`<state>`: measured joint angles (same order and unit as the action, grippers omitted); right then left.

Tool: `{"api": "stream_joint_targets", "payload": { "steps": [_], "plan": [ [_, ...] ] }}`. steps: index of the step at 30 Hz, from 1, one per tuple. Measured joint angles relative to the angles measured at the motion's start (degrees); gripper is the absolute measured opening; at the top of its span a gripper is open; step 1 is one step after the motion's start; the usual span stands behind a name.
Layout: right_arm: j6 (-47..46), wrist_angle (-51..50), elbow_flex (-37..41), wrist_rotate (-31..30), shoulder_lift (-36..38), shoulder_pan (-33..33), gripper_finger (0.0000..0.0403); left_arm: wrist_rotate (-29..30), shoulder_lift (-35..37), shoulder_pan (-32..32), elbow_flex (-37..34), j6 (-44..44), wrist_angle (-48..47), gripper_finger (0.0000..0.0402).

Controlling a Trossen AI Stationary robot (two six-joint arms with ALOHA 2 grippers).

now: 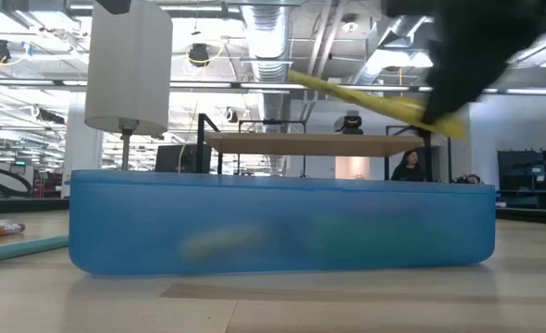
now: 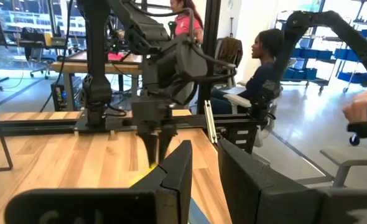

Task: Pack school essentials
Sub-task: Put the yellow pen into the blue supply box, then put the light blue pencil into the blue supply box

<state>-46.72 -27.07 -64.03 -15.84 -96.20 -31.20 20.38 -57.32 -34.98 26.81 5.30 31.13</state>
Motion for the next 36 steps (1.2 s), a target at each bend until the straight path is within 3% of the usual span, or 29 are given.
{"api": "stream_joint_targets", "payload": {
  "steps": [6, 12, 18, 23, 27, 36],
  "plan": [
    [15.04, -0.43, -9.02, 1.33, -6.43, 2.84, 0.0021, -0.02, 0.00, -0.02, 0.00, 1.22, -0.12, 0.0066],
    [24.58, -8.44, -17.27, 2.98, -13.35, 3.79, 0.0022, -0.04, 0.00, -0.02, 0.00, 1.94, -0.13, 0.0066],
    [28.46, -13.61, -21.51, 4.26, -18.51, 4.80, 0.0025, -0.10, -0.04, -0.02, 0.00, 3.35, -0.47, 0.0066],
    [29.26, -14.25, -21.75, 5.62, -18.63, 5.45, 0.0033, -0.20, -0.07, -0.02, 0.00, 4.34, -0.74, 0.0066],
    [29.81, -14.26, -21.75, 5.62, -17.99, 5.55, 0.0070, -0.22, -0.87, -0.02, -0.02, 4.33, -0.58, 0.0066],
    [30.30, -14.82, -21.75, 5.62, -17.95, 5.88, 0.0197, -0.27, -0.94, -0.02, -0.02, 4.55, -0.15, 0.0066]
  ]
}}
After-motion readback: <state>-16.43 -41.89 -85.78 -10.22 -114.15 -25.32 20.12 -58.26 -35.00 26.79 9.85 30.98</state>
